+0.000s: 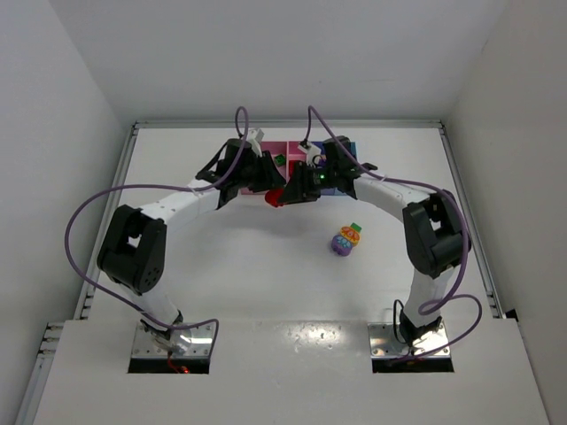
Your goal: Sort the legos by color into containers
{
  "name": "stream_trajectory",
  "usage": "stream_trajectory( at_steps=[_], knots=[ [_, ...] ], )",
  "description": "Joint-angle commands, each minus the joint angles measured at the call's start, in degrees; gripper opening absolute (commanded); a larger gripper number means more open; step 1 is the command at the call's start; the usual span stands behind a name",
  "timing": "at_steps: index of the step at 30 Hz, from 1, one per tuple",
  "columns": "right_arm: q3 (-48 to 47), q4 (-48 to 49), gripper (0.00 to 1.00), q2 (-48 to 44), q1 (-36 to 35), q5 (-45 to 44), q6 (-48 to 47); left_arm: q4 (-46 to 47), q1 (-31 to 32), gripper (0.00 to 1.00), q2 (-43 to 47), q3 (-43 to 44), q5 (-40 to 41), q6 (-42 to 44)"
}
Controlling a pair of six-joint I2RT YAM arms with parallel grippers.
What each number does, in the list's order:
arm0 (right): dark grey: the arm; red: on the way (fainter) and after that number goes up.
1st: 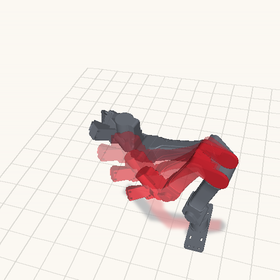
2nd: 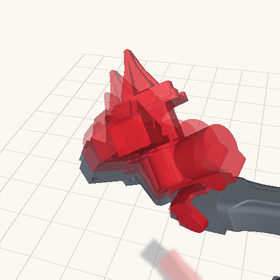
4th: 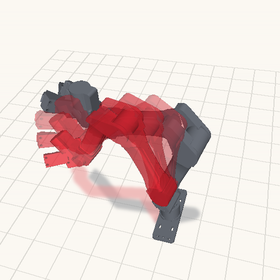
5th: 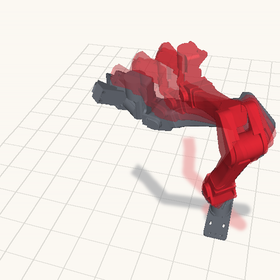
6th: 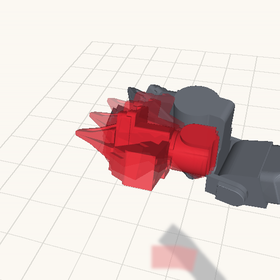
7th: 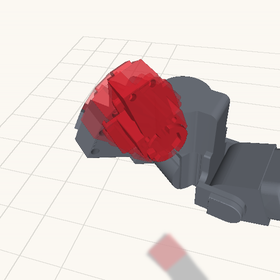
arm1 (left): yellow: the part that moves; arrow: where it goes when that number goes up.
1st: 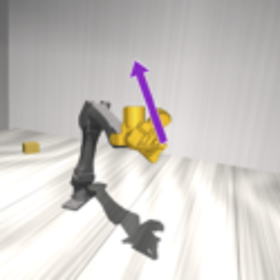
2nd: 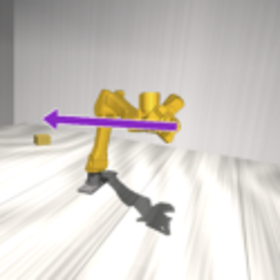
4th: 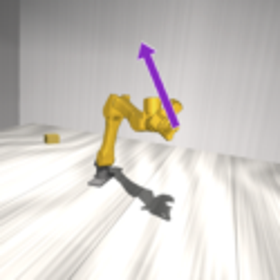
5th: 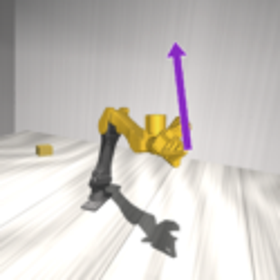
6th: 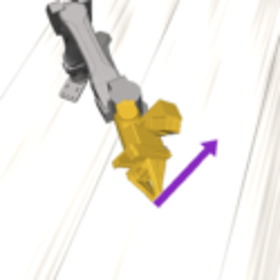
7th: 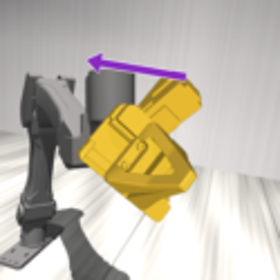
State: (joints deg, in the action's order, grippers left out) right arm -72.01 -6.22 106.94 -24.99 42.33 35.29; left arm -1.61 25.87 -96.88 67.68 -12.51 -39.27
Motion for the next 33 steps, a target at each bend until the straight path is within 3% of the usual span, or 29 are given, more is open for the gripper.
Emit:
stream_trajectory(
  at_steps=[1, 3, 4, 7, 22, 30, 33],
  knots=[
    [-1.29, 3.66, 0.29, 0.29, -0.49, -1.46, 0.75, 2.84, -0.29, 0.0, 2.57, 1.5, -0.93, -0.81],
    [-1.29, 4.19, 0.21, 0.29, -0.49, -1.46, 0.75, 3.36, -0.29, 0.0, 2.57, 1.49, -1.46, -1.34],
    [-1.29, 4.2, 0.11, 0.29, -0.49, -1.46, 0.75, 3.36, -0.29, 0.0, 2.57, 1.49, -1.46, -1.34],
    [0.02, 4.2, 0.0, -0.84, -0.49, -0.84, -1.36, 3.36, -0.81, 0.0, 3.1, 1.49, -0.85, -0.82],
    [7.49, -1.77, 0.0, -13.15, -3.57, 2.06, -14.89, 3.89, -5.65, 0.0, -1.99, 12.03, 4.78, 4.81],
    [5.05, -4.77, 0.0, -15.35, -0.76, -1.44, -18.68, 2.4, -6.71, 0.0, -11.21, 19.23, 8.73, 10.78],
    [2.23, -5.3, 0.0, -15.35, 1.52, -2.69, -19.47, 1.88, -6.71, 0.07, -14.03, 20.56, 9.35, 12.01]
  ],
)
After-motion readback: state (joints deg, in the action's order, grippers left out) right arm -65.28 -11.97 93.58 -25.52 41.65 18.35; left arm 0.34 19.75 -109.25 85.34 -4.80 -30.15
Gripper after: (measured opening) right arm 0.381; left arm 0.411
